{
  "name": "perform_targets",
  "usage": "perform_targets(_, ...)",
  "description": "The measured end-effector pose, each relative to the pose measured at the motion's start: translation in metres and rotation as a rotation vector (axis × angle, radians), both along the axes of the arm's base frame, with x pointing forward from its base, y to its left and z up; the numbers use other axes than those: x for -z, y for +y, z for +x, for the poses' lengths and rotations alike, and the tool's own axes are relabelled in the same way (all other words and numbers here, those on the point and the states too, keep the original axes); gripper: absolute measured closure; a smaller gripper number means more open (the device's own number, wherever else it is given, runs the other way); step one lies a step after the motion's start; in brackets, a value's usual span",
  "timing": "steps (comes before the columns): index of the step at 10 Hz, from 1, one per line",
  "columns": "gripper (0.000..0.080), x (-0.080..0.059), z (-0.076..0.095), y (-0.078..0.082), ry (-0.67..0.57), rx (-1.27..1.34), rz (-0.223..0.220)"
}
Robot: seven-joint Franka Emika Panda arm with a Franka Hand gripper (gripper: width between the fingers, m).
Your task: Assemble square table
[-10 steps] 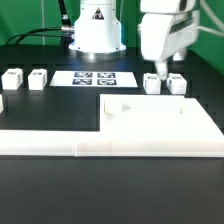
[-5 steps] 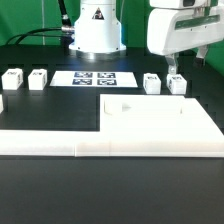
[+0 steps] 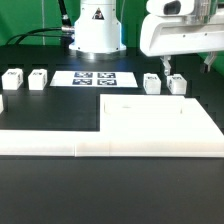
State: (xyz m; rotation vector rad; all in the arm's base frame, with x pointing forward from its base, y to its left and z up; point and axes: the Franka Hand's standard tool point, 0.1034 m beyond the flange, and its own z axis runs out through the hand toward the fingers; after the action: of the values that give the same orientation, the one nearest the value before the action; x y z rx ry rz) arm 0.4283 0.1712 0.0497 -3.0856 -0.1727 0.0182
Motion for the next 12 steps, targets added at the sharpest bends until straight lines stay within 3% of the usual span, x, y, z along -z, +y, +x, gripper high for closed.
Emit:
perform_targets(3,0.015,-0.002,0.001,0.003,0.019,0.088,0.011)
perform_targets(5,0.015,0.007,-0.005,0.003,0.041,0.086,0.007)
perform_targets(7,0.015,0.011,-0.014,-0.005,0.19,0.047,-0.045)
perform_targets(10,0.015,0.004,-0.018,0.0,0.367,0.005,-0.115)
perform_targets(12,0.015,0.005,-0.014,0.005,0.477,0.027,-0.123)
